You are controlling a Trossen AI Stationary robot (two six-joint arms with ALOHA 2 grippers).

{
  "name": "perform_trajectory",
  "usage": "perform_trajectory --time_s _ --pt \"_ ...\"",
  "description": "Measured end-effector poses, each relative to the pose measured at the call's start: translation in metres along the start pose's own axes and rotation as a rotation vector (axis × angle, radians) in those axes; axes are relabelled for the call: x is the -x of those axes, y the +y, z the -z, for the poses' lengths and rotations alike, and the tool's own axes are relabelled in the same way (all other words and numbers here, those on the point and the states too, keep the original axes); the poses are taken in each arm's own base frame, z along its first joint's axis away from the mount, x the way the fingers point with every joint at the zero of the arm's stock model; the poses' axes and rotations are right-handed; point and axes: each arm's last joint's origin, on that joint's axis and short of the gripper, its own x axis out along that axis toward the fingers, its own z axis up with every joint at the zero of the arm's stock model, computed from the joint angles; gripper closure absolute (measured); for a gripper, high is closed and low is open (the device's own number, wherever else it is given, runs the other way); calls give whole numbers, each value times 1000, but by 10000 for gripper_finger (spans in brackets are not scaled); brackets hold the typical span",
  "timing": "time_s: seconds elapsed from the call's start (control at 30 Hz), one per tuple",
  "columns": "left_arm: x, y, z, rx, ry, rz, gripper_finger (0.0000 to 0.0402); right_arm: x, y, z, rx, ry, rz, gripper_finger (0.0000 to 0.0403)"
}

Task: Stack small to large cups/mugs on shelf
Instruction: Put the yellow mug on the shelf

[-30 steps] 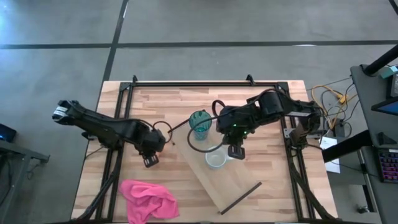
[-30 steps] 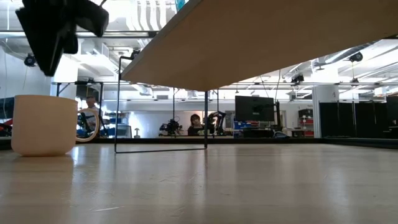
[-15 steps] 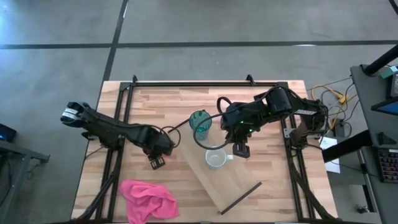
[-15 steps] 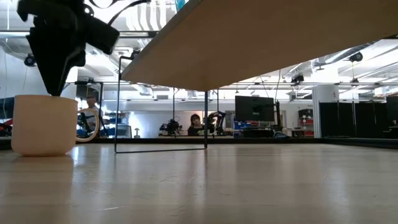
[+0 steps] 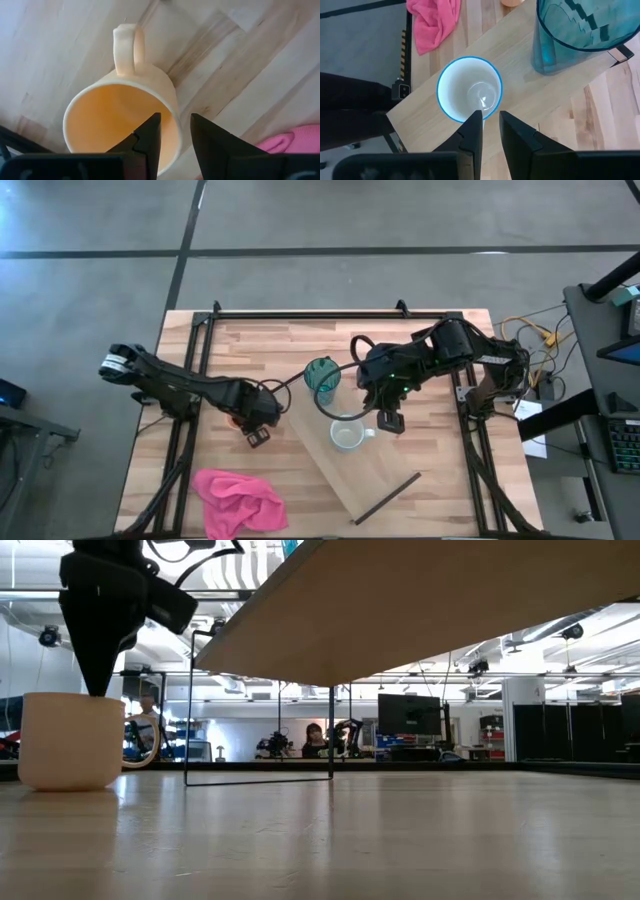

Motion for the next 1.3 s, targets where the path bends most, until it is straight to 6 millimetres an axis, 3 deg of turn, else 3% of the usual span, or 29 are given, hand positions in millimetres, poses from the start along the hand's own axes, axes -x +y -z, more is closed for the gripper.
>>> perform_trajectory --time_s 0.63,0.9,1.1,1.3 --pt "-21 -9 -7 39 51 -55 319 7 0 2 2 -15 -4 344" --pt "-20 -9 -7 38 49 -49 395 7 0 2 3 -15 -4 344" --pt "-18 -8 -6 39 58 -44 400 7 0 2 7 -15 -4 344" --pt "-1 -7 -5 40 48 -25 401 7 0 2 16 -15 -4 344"
